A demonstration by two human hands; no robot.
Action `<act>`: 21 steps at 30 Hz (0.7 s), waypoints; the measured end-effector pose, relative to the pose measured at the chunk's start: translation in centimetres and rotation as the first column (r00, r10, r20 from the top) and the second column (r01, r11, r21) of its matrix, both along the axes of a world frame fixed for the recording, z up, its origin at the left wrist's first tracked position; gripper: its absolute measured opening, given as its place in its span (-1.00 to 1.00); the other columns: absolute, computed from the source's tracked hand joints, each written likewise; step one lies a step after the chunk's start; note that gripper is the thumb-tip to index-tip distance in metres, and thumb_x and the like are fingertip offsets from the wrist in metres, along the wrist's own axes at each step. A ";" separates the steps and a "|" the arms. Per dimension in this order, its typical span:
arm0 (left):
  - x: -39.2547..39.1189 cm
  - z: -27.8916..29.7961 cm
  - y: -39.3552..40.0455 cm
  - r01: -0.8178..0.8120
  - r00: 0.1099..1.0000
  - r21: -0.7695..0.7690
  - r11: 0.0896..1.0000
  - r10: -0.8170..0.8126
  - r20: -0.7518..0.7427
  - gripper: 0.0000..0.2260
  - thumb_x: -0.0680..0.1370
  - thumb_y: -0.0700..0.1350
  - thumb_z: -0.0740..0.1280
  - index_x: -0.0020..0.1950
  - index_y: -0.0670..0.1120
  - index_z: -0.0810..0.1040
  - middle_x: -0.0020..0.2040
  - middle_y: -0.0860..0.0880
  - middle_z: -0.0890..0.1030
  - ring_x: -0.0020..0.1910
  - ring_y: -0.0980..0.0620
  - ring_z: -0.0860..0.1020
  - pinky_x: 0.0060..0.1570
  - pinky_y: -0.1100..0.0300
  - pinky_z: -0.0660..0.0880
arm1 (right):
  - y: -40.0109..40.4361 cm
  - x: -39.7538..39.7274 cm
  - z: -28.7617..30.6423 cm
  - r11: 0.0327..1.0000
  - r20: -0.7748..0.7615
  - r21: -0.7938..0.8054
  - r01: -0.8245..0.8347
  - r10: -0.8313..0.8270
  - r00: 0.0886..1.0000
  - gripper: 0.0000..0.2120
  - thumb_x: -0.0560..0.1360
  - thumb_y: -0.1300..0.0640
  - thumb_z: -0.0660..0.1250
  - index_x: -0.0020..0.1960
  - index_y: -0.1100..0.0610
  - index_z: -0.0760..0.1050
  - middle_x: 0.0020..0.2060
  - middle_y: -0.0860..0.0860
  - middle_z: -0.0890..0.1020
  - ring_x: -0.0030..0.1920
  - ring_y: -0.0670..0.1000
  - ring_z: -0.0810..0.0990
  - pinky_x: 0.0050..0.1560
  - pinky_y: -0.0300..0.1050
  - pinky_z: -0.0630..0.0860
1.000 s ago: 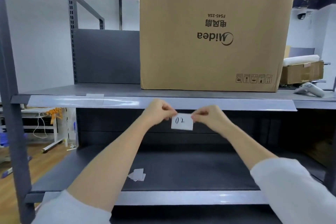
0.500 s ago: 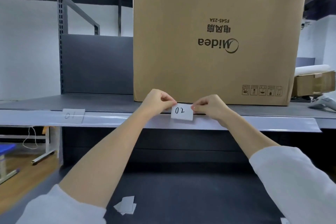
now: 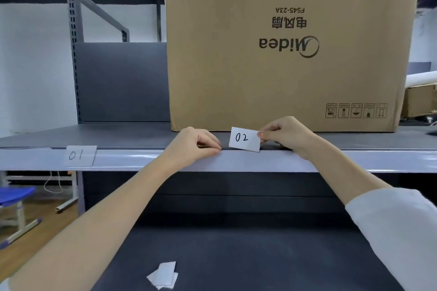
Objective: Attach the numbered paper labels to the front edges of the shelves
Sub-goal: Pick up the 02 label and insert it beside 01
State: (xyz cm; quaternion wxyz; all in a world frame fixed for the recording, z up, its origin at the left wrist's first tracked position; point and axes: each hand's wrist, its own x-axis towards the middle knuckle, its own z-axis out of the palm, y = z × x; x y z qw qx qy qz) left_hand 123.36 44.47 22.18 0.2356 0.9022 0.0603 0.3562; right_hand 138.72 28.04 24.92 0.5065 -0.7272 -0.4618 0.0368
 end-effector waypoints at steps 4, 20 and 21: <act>-0.2 -0.7 -0.2 -0.003 0.999 0.068 0.998 -0.001 0.054 -0.91 0.42 -0.25 0.40 -0.12 -0.17 0.69 -0.15 0.11 0.60 -0.19 0.41 0.53 -0.12 0.56 0.41 | 0.2 -0.2 0.0 1.000 0.000 -0.001 0.008 -0.008 1.000 -0.83 0.46 0.27 0.33 -0.28 0.14 0.59 -0.48 -0.13 0.61 -0.61 -0.32 0.44 -0.42 -0.43 0.31; -0.3 0.5 -0.8 -0.075 0.996 0.044 0.996 0.077 -0.040 -0.91 0.46 -0.20 0.36 -0.14 -0.15 0.67 -0.09 -0.06 0.68 -0.19 0.08 0.56 0.00 0.14 0.50 | 0.6 -0.7 0.2 0.993 0.070 -0.118 -0.006 0.014 0.997 -0.86 0.44 0.24 0.37 -0.29 0.10 0.58 -0.34 -0.02 0.61 -0.33 -0.18 0.55 -0.25 -0.43 0.43; -0.3 0.5 -0.8 -0.075 0.996 0.040 0.996 0.077 -0.042 -0.91 0.46 -0.20 0.36 -0.14 -0.15 0.67 -0.09 -0.06 0.68 -0.17 0.06 0.57 0.01 0.12 0.51 | 0.5 -0.7 0.2 0.991 0.078 -0.131 -0.004 0.014 0.997 -0.86 0.44 0.23 0.37 -0.29 0.09 0.59 -0.33 -0.02 0.62 -0.30 -0.12 0.55 -0.19 -0.34 0.43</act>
